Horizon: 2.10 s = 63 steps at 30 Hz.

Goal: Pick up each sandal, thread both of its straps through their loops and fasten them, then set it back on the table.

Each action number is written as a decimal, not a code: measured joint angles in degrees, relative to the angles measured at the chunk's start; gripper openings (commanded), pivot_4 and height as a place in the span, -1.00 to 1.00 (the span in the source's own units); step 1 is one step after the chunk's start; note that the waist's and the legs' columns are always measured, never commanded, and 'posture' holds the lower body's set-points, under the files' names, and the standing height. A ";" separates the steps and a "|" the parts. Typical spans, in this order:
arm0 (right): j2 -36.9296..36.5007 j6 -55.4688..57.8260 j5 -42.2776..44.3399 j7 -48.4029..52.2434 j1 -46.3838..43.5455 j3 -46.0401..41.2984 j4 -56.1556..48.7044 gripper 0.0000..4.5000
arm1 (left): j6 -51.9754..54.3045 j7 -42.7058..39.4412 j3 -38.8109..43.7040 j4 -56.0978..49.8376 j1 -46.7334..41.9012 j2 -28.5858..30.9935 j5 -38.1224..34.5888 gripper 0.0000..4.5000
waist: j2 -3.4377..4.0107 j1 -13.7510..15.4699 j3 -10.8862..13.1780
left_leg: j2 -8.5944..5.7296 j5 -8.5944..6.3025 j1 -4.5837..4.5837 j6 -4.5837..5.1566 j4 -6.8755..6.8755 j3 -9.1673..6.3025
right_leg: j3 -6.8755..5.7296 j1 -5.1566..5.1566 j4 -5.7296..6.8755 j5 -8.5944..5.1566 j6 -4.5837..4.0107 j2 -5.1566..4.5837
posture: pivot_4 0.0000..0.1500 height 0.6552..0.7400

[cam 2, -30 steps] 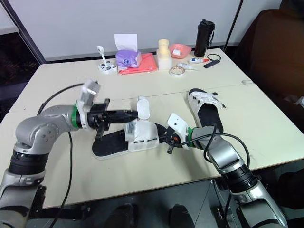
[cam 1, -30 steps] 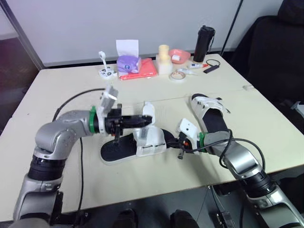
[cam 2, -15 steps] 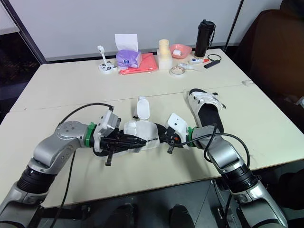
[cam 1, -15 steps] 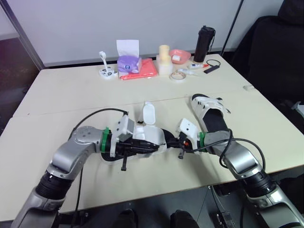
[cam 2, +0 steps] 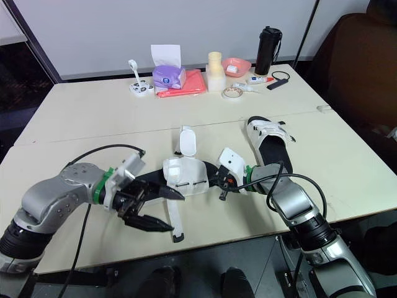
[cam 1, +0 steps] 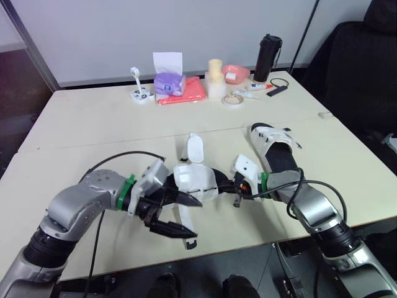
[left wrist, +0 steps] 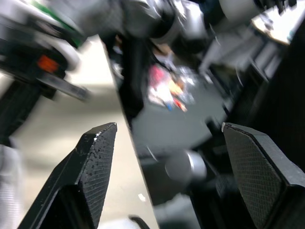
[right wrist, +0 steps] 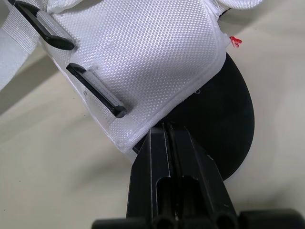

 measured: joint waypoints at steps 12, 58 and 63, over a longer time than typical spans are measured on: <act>0.82 -2.69 -0.90 0.33 -1.80 0.60 3.32 -1.00 | 18.36 12.87 10.21 6.13 7.27 1.12 -10.38 0.63 | -0.02 -0.17 0.00 | 0.01 0.00 0.03 0.00 -0.04 0.02 | 0.02 -0.02 0.02 0.01 -0.01 -0.01 | 1.00 1.00; 1.09 -0.64 -1.96 -0.73 -1.56 0.14 1.57 -1.00 | 23.75 28.73 5.06 8.31 17.19 -14.46 -8.98 -0.20 | -0.03 0.22 -0.06 | -0.03 -0.01 0.01 -0.03 -0.10 0.05 | 0.05 -0.01 -0.14 0.02 -0.07 -0.06 | 1.00 1.00; 1.09 -0.64 -1.99 -0.79 -1.56 0.13 1.56 -1.00 | 24.87 28.02 4.32 6.69 17.33 -14.07 -9.33 -0.98 | 0.00 0.29 -0.08 | -0.03 -0.01 0.02 -0.03 -0.10 0.04 | 0.04 0.01 -0.14 0.02 -0.07 -0.06 | 1.00 1.00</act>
